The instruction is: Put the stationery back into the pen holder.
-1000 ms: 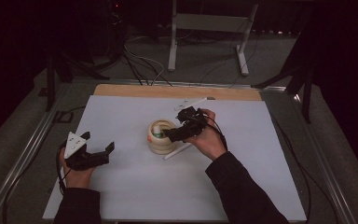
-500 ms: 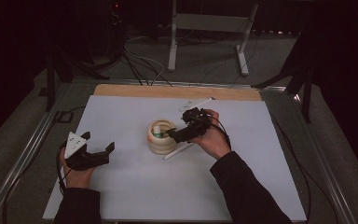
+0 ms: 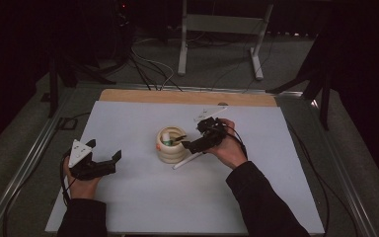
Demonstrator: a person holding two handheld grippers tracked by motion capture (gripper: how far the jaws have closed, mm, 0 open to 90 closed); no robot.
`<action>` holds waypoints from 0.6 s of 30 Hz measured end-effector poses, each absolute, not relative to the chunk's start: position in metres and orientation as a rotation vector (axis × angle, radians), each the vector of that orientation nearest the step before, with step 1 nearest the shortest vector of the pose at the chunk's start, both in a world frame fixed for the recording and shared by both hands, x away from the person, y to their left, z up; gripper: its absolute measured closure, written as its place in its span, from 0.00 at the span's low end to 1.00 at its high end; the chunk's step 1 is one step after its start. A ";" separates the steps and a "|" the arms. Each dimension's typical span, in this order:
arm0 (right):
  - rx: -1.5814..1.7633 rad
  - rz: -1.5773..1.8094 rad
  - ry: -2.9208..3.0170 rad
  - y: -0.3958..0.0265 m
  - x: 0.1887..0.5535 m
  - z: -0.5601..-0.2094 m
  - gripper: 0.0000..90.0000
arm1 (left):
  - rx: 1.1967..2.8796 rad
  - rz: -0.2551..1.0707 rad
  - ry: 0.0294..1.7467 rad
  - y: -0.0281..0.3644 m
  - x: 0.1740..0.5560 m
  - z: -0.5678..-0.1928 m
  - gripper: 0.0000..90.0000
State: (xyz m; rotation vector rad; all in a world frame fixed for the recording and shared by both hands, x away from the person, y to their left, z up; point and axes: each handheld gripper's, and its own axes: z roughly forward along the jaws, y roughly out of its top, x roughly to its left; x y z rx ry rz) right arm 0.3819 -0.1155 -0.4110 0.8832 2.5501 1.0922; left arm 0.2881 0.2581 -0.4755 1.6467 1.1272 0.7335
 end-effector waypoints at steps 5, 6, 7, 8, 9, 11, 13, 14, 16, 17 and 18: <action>0.880 1.090 2.560 -0.117 0.383 -0.416 0.06 | 1.645 0.734 1.127 0.258 0.288 -0.475 0.00; 0.875 1.085 2.564 -0.117 0.383 -0.418 0.05 | 1.643 0.733 1.127 0.258 0.288 -0.475 0.00; 0.873 1.081 2.568 -0.117 0.383 -0.419 0.05 | 1.642 0.734 1.128 0.259 0.288 -0.475 0.00; 0.870 1.078 2.571 -0.117 0.383 -0.420 0.05 | 1.642 0.735 1.128 0.259 0.288 -0.475 0.00; 0.869 1.074 2.574 -0.117 0.383 -0.422 0.04 | 1.641 0.735 1.128 0.259 0.288 -0.475 0.00; 0.864 1.061 2.582 -0.117 0.383 -0.425 0.03 | 1.641 0.735 1.128 0.259 0.288 -0.475 0.00; 0.856 1.050 2.593 -0.116 0.383 -0.429 0.03 | 1.642 0.735 1.128 0.259 0.288 -0.475 0.00; 0.854 1.049 2.595 -0.117 0.383 -0.431 0.02 | 1.642 0.735 1.129 0.259 0.288 -0.475 0.00; 0.854 1.046 2.603 -0.117 0.384 -0.434 0.02 | 1.642 0.734 1.129 0.259 0.288 -0.475 0.00; 0.854 1.042 2.608 -0.117 0.384 -0.436 0.02 | 1.642 0.734 1.129 0.259 0.288 -0.475 0.00; 0.855 1.041 2.611 -0.117 0.384 -0.438 0.02 | 1.642 0.734 1.129 0.259 0.288 -0.475 0.00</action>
